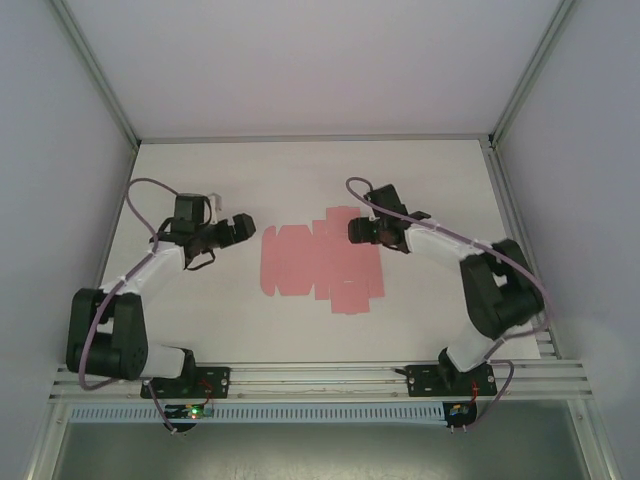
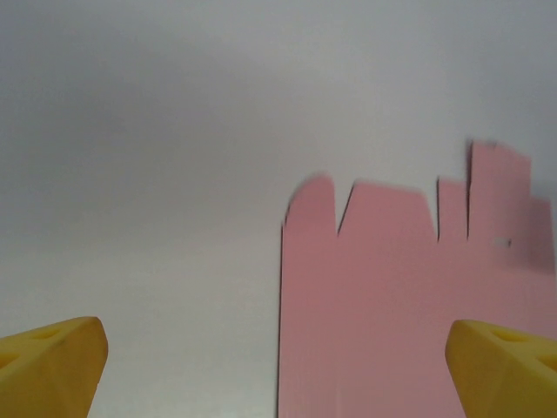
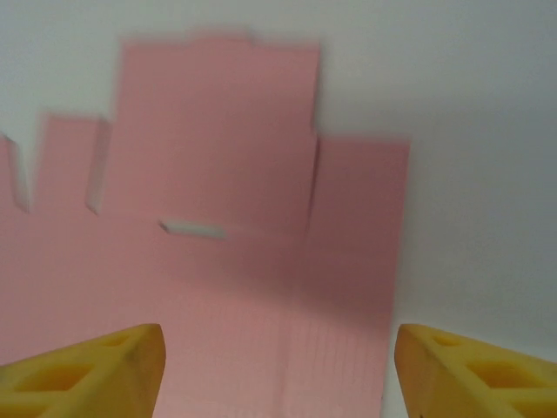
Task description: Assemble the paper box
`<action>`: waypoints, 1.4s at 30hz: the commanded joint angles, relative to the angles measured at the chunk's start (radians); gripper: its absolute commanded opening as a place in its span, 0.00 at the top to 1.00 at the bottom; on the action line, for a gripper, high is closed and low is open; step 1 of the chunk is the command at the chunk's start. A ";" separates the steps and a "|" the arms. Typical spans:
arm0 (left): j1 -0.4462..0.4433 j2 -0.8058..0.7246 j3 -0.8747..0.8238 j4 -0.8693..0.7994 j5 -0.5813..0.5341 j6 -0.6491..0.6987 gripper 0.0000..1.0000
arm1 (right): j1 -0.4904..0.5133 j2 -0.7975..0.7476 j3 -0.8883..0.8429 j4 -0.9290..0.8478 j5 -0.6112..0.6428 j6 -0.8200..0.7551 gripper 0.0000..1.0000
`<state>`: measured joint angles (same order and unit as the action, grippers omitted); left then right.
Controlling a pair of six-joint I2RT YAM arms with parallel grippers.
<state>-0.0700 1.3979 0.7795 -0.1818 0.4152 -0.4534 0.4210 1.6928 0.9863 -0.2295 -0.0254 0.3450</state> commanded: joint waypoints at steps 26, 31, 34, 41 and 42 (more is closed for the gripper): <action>-0.141 0.240 -0.027 0.156 0.353 -0.110 0.22 | -0.090 0.236 -0.143 0.069 -0.192 0.170 0.44; -0.145 0.156 -0.066 0.261 0.373 -0.151 0.52 | -0.091 0.230 -0.148 0.064 -0.186 0.166 0.44; -0.149 0.074 -0.083 0.266 0.360 -0.135 0.67 | -0.092 0.216 -0.159 0.080 -0.189 0.162 0.43; -0.150 -0.102 -0.114 0.277 0.356 -0.085 1.00 | -0.117 0.043 -0.182 0.121 -0.317 0.081 0.35; -0.149 -0.125 -0.122 0.299 0.365 -0.083 1.00 | -0.122 -0.007 -0.192 0.132 -0.352 0.053 0.33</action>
<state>-0.2218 1.3235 0.6815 0.0383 0.7784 -0.5804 0.3157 1.7386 0.8558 0.0086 -0.2920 0.4625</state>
